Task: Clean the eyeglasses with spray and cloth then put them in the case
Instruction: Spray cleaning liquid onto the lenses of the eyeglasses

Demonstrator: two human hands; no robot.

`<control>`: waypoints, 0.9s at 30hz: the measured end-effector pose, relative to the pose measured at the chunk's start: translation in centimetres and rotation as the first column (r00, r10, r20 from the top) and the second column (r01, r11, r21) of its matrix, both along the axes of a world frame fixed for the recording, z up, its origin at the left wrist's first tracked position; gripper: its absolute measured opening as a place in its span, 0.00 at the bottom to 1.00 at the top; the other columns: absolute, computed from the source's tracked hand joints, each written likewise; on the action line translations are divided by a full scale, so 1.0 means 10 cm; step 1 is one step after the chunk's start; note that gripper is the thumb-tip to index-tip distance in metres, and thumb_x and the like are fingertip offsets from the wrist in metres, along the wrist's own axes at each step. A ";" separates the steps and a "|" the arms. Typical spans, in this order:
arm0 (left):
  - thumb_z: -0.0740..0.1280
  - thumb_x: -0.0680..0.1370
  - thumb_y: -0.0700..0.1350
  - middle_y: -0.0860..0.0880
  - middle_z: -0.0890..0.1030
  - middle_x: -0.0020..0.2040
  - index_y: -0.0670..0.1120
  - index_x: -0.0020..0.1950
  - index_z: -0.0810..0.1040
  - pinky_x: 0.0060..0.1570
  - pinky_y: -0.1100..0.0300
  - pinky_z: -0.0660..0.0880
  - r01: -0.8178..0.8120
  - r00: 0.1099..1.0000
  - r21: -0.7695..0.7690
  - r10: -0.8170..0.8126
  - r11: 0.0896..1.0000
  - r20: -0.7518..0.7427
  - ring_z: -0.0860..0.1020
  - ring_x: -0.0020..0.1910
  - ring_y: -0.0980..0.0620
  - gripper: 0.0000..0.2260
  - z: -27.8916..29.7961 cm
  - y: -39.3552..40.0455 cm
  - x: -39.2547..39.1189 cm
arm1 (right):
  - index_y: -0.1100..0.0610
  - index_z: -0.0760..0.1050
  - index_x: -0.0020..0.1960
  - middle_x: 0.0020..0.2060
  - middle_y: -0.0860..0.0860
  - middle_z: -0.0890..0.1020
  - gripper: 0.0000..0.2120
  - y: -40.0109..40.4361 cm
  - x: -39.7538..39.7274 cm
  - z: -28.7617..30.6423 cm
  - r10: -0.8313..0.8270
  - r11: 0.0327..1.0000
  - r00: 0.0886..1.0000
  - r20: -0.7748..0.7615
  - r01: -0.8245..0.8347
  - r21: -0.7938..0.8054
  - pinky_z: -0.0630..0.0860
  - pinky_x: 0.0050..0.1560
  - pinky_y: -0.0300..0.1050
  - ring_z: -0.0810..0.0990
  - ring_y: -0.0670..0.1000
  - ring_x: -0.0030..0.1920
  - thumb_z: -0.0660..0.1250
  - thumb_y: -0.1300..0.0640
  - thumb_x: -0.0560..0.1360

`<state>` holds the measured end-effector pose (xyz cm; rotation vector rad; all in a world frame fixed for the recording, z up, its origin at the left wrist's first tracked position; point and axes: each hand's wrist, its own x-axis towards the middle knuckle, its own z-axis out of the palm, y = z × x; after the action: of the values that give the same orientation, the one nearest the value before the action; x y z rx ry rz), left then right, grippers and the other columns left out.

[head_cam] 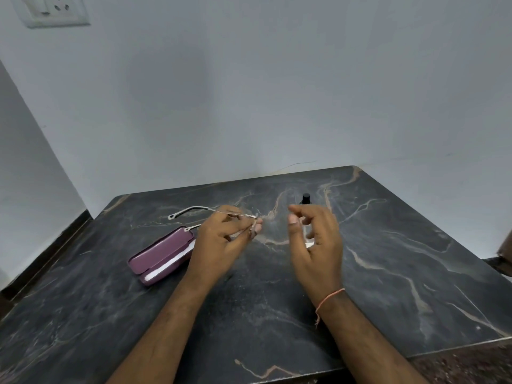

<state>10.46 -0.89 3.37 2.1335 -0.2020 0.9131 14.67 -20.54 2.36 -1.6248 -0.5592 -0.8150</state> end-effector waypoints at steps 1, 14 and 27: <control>0.77 0.79 0.48 0.56 0.84 0.53 0.52 0.56 0.91 0.49 0.68 0.78 0.033 0.999 -0.113 -0.034 0.993 -0.011 0.84 0.55 0.54 0.07 0.00 -0.02 -0.02 | 0.50 0.81 0.61 0.55 0.40 0.79 0.07 -0.01 0.05 -0.01 -0.049 0.999 0.998 -0.042 0.050 0.009 0.79 0.52 0.56 0.78 0.46 0.57 0.70 0.55 0.83; 0.74 0.74 0.50 0.57 0.88 0.40 0.53 0.53 0.89 0.53 0.67 0.82 0.063 0.989 -0.766 -0.144 0.640 -0.039 0.85 0.45 0.64 0.09 0.00 -0.05 -0.02 | 0.35 0.61 0.78 0.71 0.43 0.80 0.31 -0.08 0.27 -0.04 -0.232 0.939 0.910 -0.344 0.117 -0.323 0.82 0.55 0.49 0.83 0.51 0.62 0.72 0.40 0.79; 0.75 0.74 0.51 0.57 0.90 0.48 0.50 0.57 0.88 0.54 0.64 0.79 0.062 0.989 -0.816 -0.143 0.575 -0.025 0.84 0.45 0.65 0.13 0.03 0.02 -0.01 | 0.30 0.58 0.80 0.42 0.62 0.80 0.27 0.04 -0.01 0.02 0.522 0.851 0.755 -0.396 -0.494 0.180 0.84 0.38 0.61 0.80 0.60 0.34 0.59 0.52 0.88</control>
<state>10.33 -0.68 3.64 1.2547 0.1367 0.6434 14.55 -20.17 2.55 -1.4283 -0.6058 -0.0515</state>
